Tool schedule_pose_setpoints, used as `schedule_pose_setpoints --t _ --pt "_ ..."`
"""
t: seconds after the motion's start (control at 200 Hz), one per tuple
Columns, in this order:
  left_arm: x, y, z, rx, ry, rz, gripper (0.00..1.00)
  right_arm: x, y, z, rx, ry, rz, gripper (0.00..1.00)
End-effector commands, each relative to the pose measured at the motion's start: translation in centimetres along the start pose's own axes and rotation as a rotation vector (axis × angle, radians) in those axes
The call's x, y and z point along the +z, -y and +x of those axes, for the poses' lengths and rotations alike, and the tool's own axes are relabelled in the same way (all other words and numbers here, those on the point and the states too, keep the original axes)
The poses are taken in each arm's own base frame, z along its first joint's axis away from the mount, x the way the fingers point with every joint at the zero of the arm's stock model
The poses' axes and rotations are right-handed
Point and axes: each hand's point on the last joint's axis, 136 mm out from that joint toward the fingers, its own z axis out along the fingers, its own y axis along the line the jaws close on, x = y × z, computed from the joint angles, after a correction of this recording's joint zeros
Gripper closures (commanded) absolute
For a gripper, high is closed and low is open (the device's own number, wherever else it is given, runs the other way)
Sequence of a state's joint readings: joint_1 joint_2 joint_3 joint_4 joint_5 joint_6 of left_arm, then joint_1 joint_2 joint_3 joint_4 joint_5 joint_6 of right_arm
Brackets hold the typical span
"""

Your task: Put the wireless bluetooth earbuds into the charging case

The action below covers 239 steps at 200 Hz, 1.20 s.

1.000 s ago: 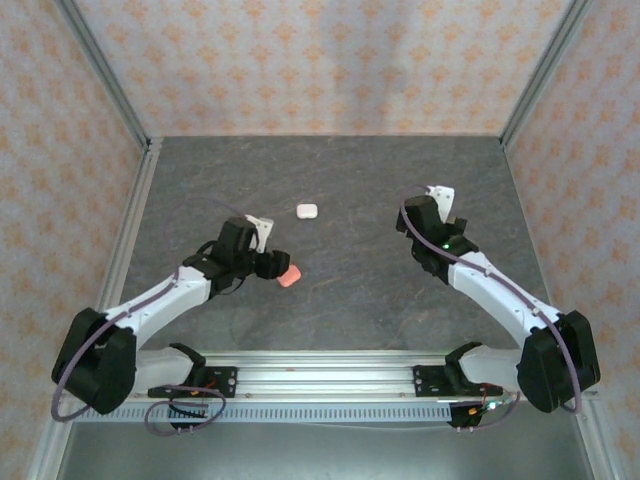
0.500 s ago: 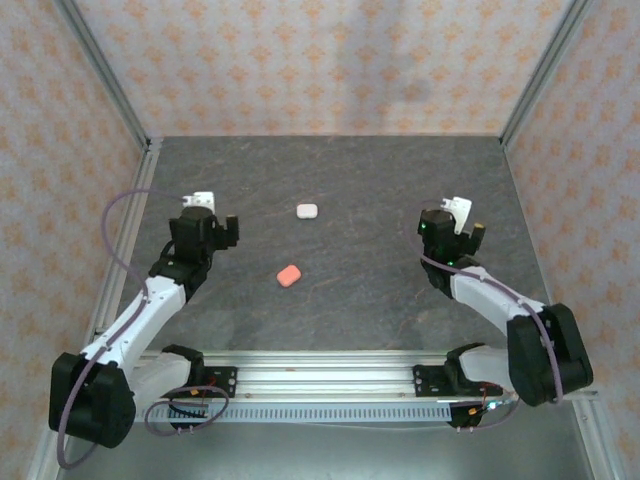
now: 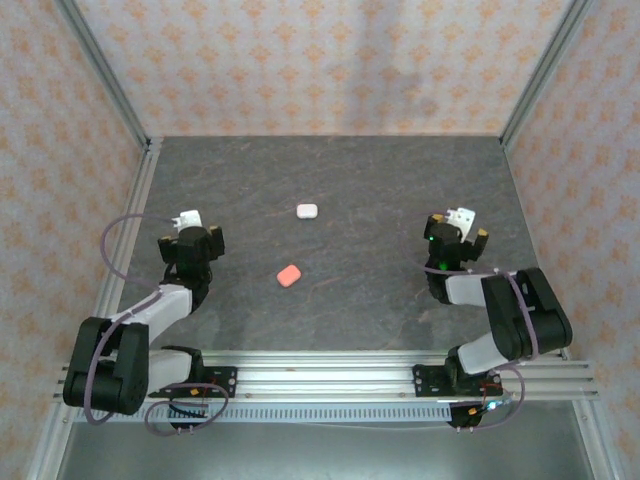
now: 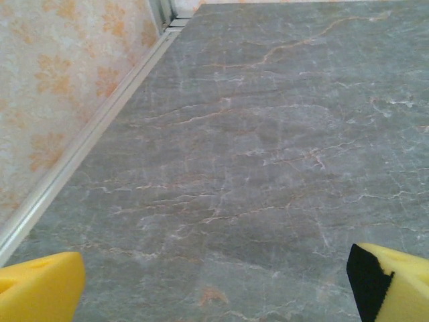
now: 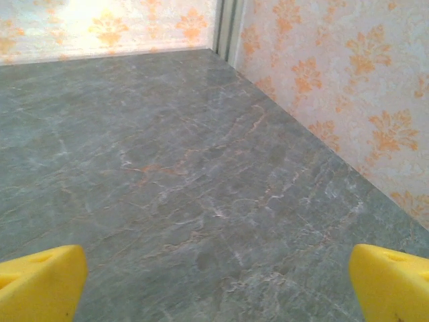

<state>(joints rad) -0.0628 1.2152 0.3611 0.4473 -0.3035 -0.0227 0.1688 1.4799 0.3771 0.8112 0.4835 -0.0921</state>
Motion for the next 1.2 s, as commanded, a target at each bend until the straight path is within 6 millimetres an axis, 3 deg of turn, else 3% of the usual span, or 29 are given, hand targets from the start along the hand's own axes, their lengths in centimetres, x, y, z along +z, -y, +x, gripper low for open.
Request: schedule_pose_setpoints --t 0.0,0.185,0.34,0.45,1.191 --pt "0.2 1.3 -2.7 -0.038 0.125 0.07 0.0 0.5 -1.1 -0.7 0.075 0.021 -0.104 0.0" --pt "1.3 4.0 -2.6 -0.025 0.137 0.192 0.0 1.1 -1.1 0.2 0.114 0.027 -0.15 0.0" --pt "3.1 6.3 -0.9 0.041 0.074 0.266 0.0 0.6 -0.1 0.5 0.146 0.047 -0.12 0.0" --pt "3.7 5.4 -0.8 0.011 0.051 0.217 0.0 1.9 -0.8 0.6 0.106 -0.039 -0.109 0.0" --pt "3.7 5.3 -0.9 0.008 0.053 0.214 0.0 1.9 -0.7 0.5 0.126 -0.015 -0.126 0.0"
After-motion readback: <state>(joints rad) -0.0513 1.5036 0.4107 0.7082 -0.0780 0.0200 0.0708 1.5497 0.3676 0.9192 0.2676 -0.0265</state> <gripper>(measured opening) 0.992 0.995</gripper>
